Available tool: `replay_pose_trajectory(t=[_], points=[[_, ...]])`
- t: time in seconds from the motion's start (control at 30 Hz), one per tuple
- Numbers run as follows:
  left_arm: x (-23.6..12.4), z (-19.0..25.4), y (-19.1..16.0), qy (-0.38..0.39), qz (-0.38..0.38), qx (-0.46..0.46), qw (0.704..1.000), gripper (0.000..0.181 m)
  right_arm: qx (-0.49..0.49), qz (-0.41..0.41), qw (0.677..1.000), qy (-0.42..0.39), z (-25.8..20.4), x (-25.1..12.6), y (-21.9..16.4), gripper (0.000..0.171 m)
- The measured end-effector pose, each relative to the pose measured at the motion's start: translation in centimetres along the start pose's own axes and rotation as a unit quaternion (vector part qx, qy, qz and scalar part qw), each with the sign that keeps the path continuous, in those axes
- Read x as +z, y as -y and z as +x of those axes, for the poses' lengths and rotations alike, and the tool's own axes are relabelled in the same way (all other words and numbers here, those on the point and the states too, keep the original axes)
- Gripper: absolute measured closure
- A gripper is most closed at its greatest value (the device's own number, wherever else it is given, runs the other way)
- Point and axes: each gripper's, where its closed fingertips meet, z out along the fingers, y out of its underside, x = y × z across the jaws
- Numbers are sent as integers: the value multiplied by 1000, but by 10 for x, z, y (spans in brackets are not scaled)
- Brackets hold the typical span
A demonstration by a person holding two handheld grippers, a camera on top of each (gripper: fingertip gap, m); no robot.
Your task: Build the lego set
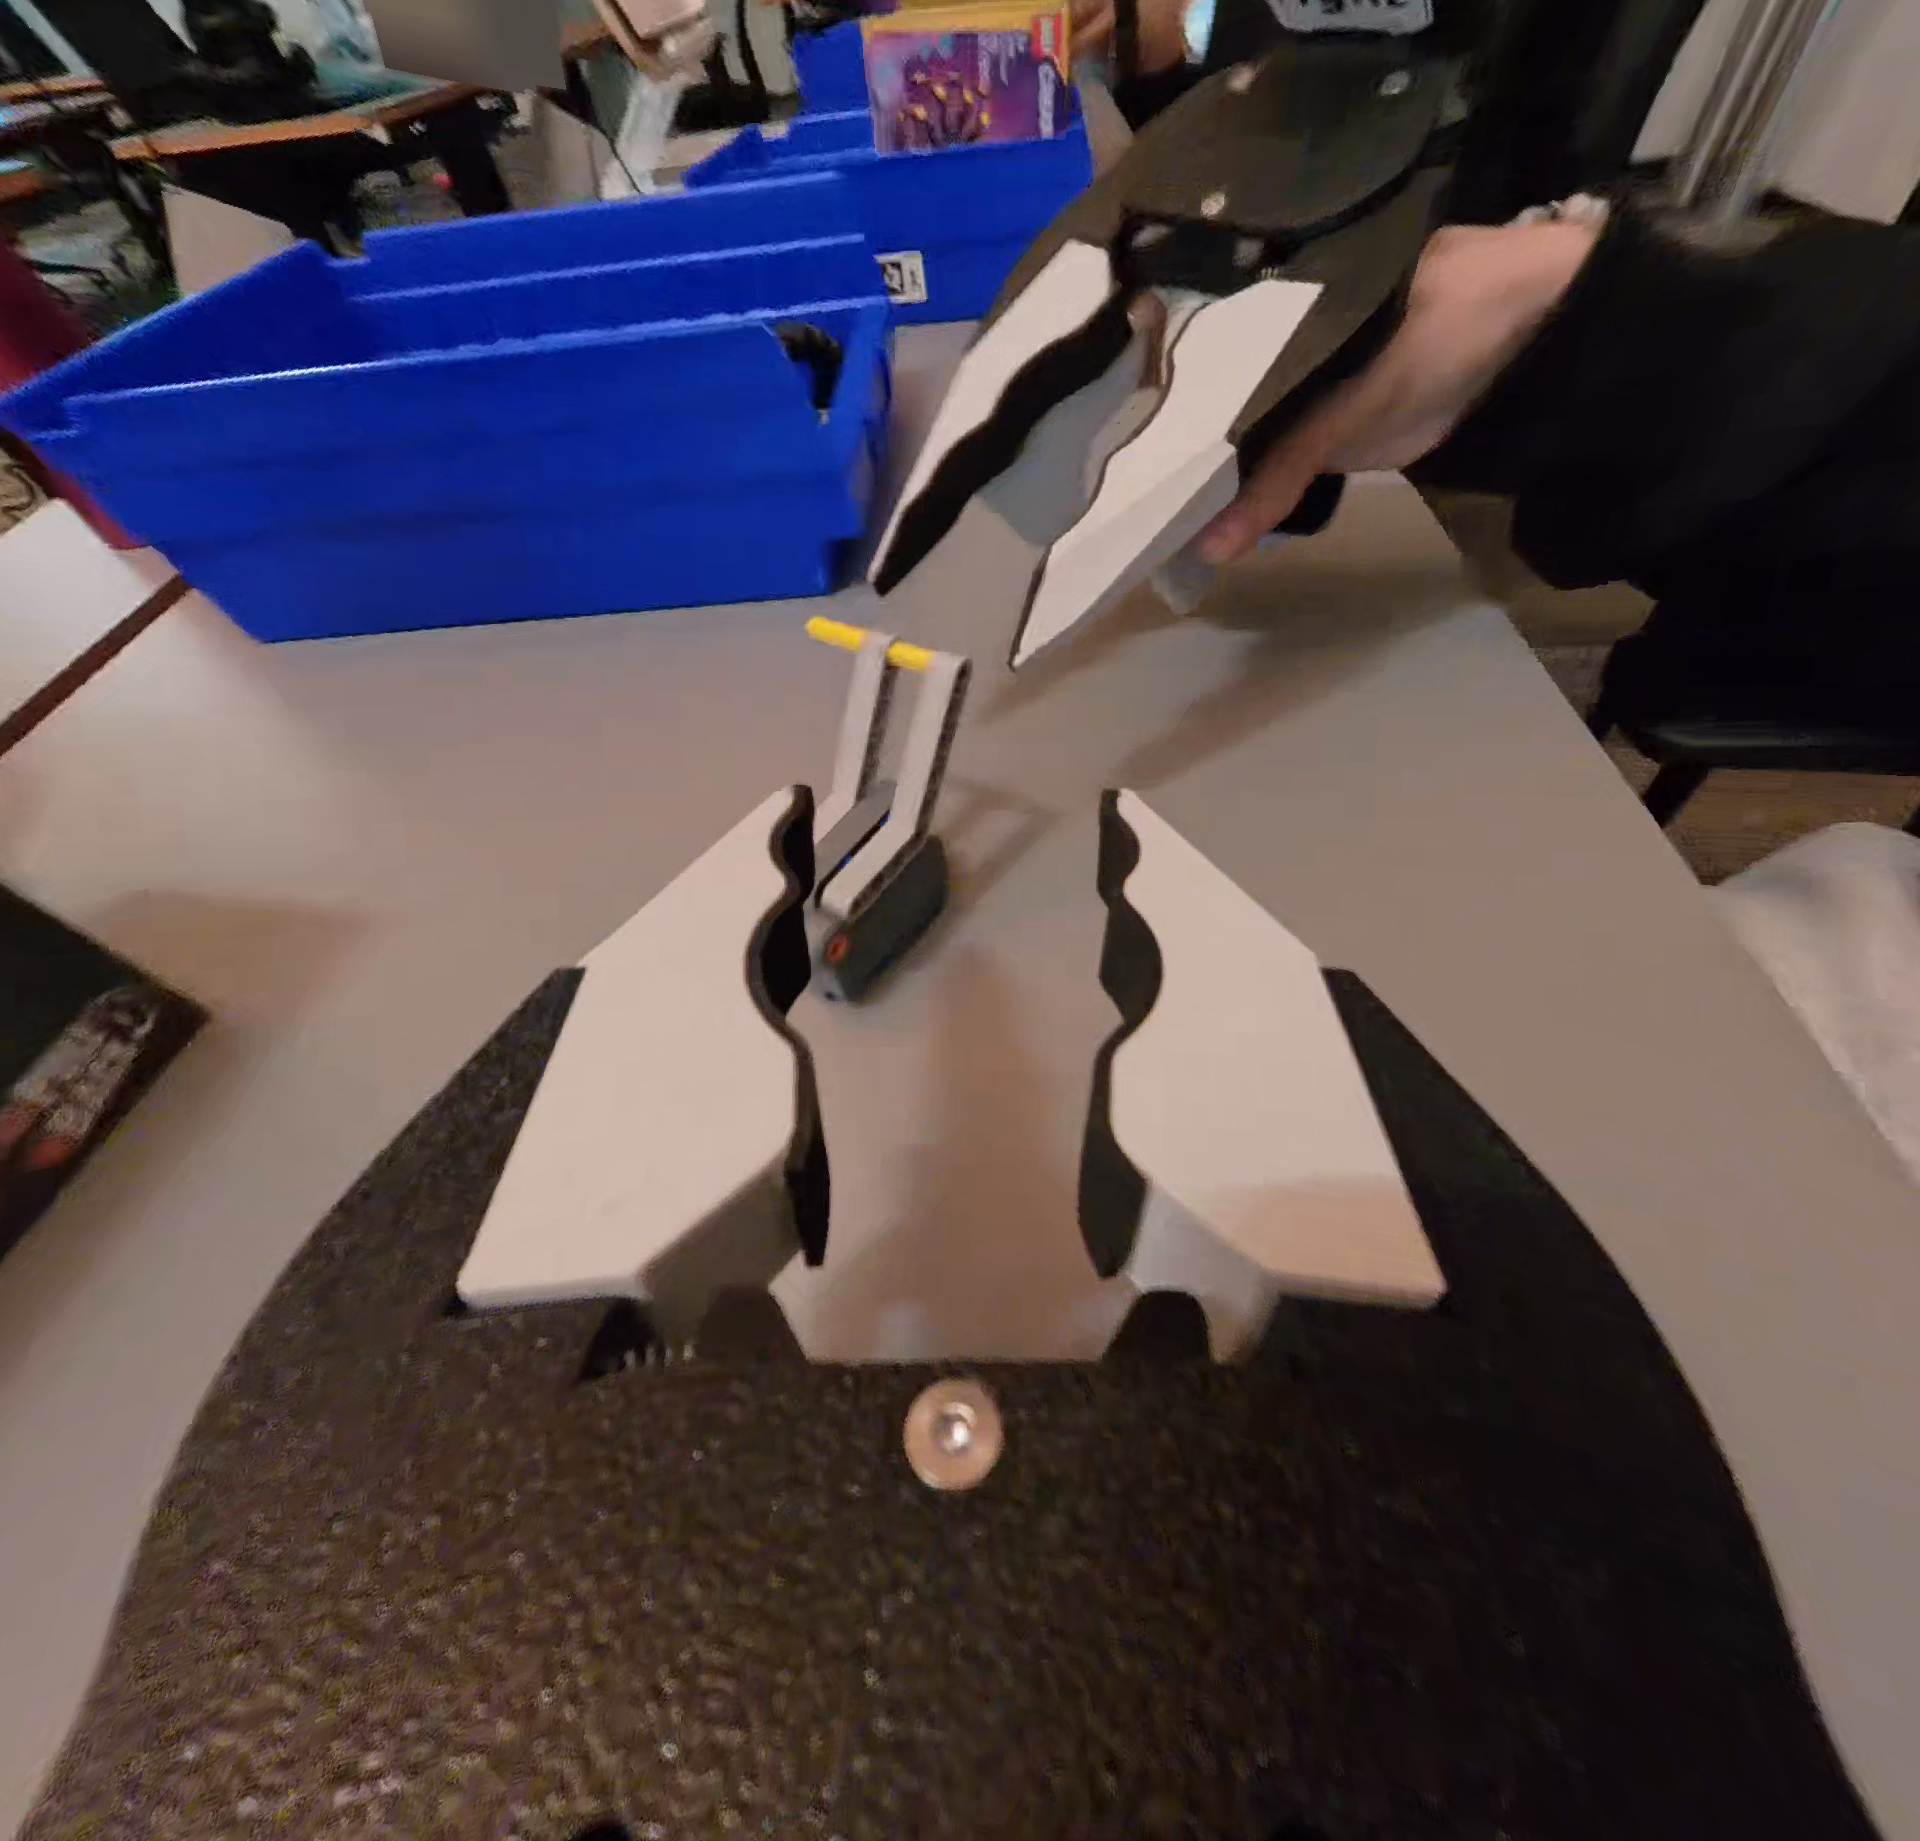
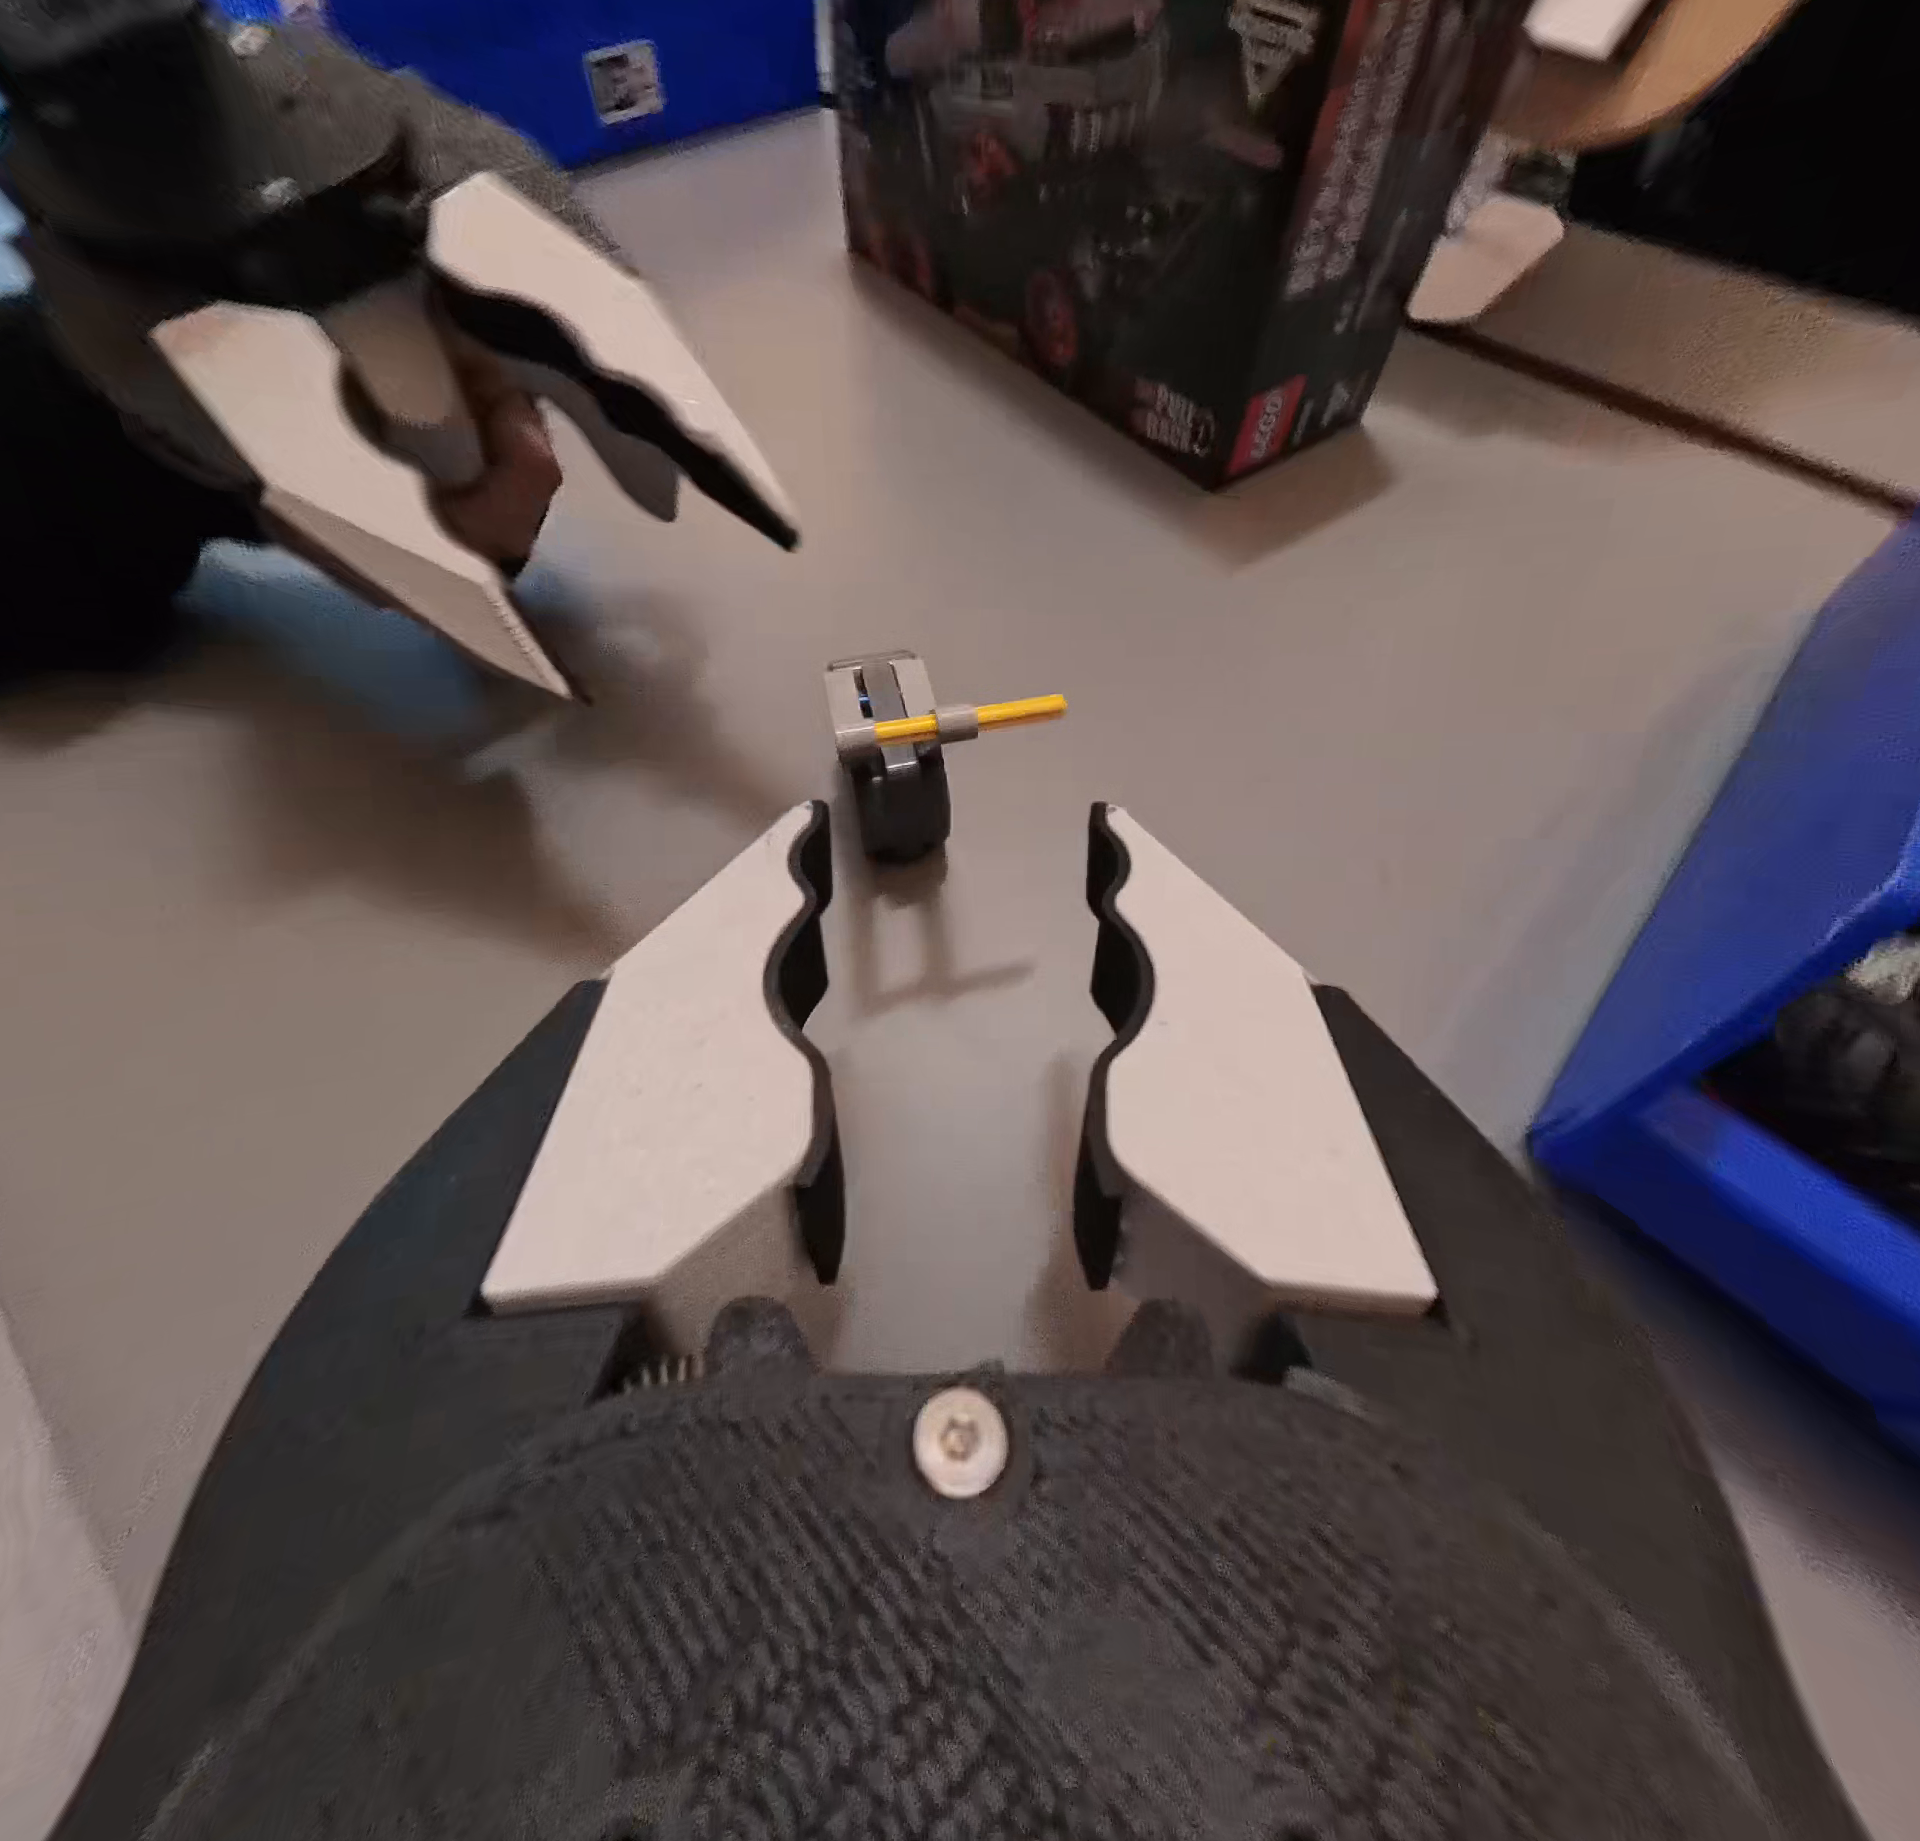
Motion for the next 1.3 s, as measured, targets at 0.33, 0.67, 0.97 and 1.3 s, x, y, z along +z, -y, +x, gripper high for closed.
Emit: replay_pose_trajectory(t=[0.33, 0.67, 0.97, 1.3], points=[[39, -21, -3, 166, -82, 101, 978, 135, -396, -20, 913, -98, 26, 32, -3, 138], [36, -23, -4, 130, -62, 151, 978, 177, -513, -28, 841, -168, 6, 32, 10, 169], [15, -5, -4, -32, 0, 157, 987, 176, -469, 19, 876, -107, -28, 27, 16, 168], [-5, 15, -1, -110, 55, 124, 985, 177, -423, -3, 906, 26, -61, 21, 20, 169]])
